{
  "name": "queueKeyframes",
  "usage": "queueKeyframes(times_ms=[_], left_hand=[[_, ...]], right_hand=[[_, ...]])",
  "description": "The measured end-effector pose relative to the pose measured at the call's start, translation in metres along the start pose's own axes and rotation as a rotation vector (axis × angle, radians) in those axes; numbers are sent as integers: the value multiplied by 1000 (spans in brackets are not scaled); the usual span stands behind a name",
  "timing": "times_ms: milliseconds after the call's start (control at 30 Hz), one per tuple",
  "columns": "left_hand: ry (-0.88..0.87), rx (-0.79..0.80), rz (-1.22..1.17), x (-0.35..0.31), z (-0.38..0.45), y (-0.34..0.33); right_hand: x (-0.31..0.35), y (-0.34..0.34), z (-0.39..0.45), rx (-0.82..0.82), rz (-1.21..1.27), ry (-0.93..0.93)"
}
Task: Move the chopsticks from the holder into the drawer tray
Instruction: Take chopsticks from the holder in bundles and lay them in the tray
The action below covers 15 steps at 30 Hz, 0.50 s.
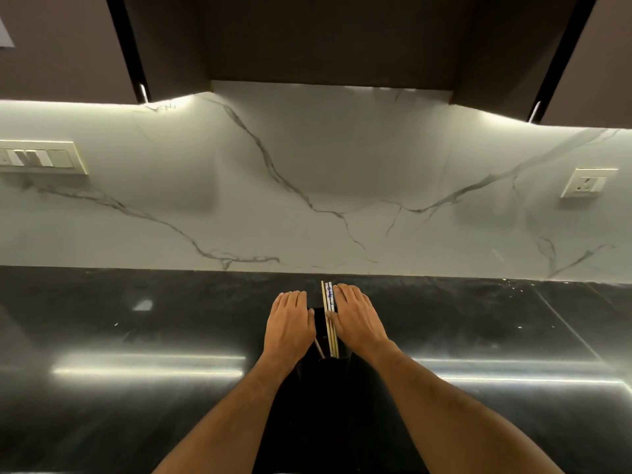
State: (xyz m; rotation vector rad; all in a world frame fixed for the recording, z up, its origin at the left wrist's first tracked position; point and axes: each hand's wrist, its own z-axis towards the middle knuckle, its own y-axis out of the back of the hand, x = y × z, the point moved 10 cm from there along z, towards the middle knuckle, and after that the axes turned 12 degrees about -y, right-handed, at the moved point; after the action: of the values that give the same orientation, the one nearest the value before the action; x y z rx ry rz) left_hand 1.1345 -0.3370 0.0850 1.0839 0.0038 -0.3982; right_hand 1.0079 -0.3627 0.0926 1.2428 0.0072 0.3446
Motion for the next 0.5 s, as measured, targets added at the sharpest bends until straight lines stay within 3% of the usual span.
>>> queueKeyframes(times_ms=[500], left_hand=[[398, 1, -329, 67, 21, -62]], right_hand=[[-40, -98, 66, 207, 695, -572]])
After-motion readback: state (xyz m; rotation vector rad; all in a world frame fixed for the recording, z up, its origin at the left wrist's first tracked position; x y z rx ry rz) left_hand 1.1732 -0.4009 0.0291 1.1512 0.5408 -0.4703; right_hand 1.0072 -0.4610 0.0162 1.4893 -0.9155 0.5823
